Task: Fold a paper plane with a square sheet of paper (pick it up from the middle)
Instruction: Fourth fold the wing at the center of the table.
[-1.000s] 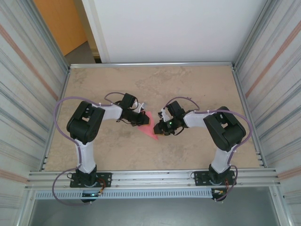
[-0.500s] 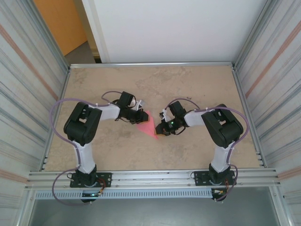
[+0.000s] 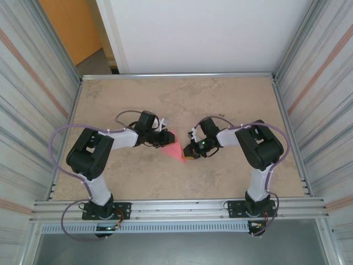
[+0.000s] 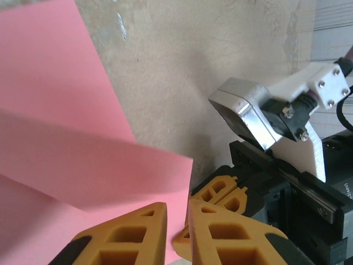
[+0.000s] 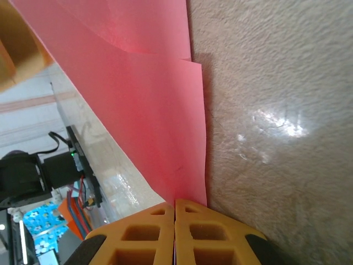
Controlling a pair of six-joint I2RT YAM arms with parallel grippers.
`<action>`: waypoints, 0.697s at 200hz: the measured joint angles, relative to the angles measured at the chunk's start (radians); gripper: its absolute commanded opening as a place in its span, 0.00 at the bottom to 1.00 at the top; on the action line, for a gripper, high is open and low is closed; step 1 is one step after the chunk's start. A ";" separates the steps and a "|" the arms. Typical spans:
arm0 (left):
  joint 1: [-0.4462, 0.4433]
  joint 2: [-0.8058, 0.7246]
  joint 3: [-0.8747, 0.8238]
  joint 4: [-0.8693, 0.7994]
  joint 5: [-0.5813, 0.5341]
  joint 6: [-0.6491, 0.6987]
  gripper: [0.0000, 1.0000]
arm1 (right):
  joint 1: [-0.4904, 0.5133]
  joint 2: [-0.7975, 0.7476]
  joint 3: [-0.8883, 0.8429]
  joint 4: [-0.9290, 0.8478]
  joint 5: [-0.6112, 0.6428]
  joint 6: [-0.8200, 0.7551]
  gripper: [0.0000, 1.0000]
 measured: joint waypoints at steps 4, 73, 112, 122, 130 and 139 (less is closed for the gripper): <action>-0.005 -0.002 -0.004 0.005 -0.004 -0.007 0.20 | -0.001 0.001 0.001 -0.001 -0.003 0.001 0.09; -0.061 -0.003 0.005 0.041 -0.037 -0.066 0.19 | -0.009 0.018 0.021 -0.030 -0.030 0.006 0.09; -0.068 0.019 0.042 0.021 -0.063 -0.082 0.17 | -0.011 0.024 0.032 -0.049 -0.034 0.006 0.10; -0.068 0.028 0.050 0.010 -0.071 -0.089 0.17 | -0.011 0.025 0.036 -0.056 -0.034 0.006 0.11; -0.068 0.034 0.056 0.003 -0.078 -0.092 0.16 | -0.011 0.027 0.039 -0.062 -0.035 0.006 0.11; -0.068 0.042 0.060 -0.007 -0.086 -0.096 0.16 | -0.011 0.030 0.044 -0.070 -0.037 0.007 0.11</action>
